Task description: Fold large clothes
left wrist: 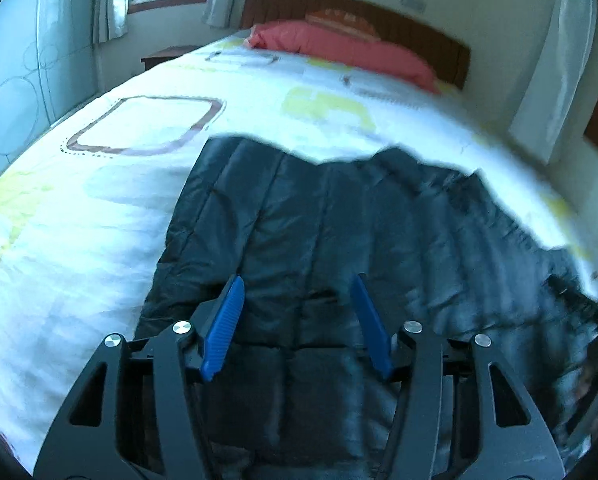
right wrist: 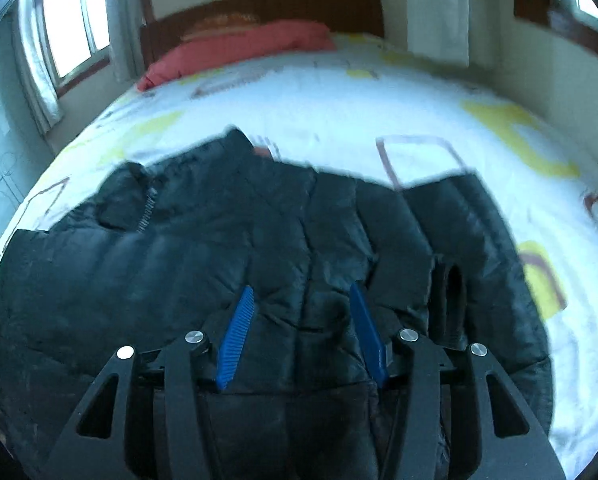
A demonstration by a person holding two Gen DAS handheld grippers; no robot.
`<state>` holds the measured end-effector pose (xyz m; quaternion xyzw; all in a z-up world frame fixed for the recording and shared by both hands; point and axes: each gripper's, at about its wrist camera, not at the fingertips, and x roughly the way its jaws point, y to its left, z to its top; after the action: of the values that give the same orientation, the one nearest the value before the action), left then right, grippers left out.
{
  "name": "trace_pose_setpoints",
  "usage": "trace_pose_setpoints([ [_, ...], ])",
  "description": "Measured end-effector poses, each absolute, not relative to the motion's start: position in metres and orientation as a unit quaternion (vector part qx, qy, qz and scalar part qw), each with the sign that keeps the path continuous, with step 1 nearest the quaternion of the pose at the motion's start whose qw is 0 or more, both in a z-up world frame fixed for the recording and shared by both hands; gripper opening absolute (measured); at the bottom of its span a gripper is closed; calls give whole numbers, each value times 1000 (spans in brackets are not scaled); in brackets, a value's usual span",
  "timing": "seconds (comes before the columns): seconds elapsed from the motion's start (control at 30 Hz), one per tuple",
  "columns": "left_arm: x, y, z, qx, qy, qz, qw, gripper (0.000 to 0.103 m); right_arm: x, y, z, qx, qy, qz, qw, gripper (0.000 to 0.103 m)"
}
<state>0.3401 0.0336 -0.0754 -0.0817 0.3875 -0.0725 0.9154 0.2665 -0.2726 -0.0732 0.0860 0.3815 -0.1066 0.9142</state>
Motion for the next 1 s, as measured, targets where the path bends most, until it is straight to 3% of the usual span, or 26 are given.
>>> trace_pose_setpoints([
  [0.27,360,-4,-106,-47,415,-81,905,57,298,-231,-101,54,404,-69,911,53],
  [0.5,329,8,-86,-43,398,-73,914,57,245,-249,-78,53,373,-103,920,53],
  [0.67,328,20,-108,-64,416,-71,904,58,240,-266,-110,70,400,-107,908,54],
  [1.0,330,18,-115,-57,416,-67,905,58,239,-264,-116,64,395,-115,909,55],
])
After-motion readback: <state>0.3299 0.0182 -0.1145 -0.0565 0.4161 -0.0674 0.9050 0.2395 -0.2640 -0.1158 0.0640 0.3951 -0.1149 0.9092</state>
